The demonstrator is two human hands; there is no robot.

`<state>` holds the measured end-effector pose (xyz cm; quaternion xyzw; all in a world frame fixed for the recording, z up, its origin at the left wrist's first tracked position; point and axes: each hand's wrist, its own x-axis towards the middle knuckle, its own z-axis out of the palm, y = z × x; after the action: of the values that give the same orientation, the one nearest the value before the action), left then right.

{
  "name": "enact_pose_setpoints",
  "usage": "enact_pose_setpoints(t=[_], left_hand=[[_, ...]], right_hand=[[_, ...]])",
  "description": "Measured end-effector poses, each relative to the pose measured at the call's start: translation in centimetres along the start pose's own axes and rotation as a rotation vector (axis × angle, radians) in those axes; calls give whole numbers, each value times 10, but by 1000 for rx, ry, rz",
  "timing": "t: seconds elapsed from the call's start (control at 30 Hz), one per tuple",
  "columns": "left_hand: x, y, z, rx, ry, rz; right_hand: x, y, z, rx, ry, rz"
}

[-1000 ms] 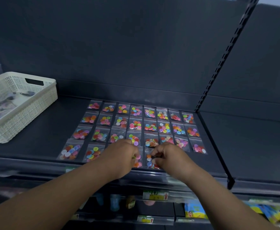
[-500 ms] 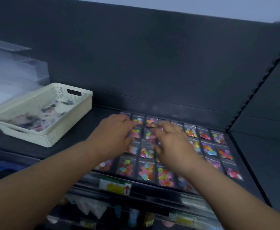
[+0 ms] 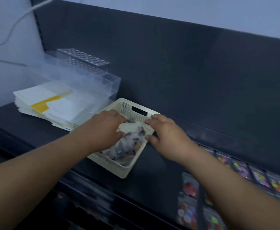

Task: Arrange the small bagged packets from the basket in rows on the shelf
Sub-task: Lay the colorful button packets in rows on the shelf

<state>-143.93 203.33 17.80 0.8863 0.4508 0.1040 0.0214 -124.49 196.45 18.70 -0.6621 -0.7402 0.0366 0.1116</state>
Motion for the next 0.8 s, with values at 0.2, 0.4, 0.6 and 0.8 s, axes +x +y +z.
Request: enact_pose_setpoints(t=[0.2, 0.4, 0.6, 0.8], left_hand=[[20, -40, 21, -92, -177, 74], [34, -46, 36, -166, -365, 174], [39, -53, 38, -155, -405, 183], [46, -55, 25, -253, -317, 91]], right_hand=[[68, -22, 21, -16, -209, 77], [88, -37, 42, -171, -571, 85], [103, -38, 55, -156, -512, 139], [110, -23, 35, 767, -236, 542]])
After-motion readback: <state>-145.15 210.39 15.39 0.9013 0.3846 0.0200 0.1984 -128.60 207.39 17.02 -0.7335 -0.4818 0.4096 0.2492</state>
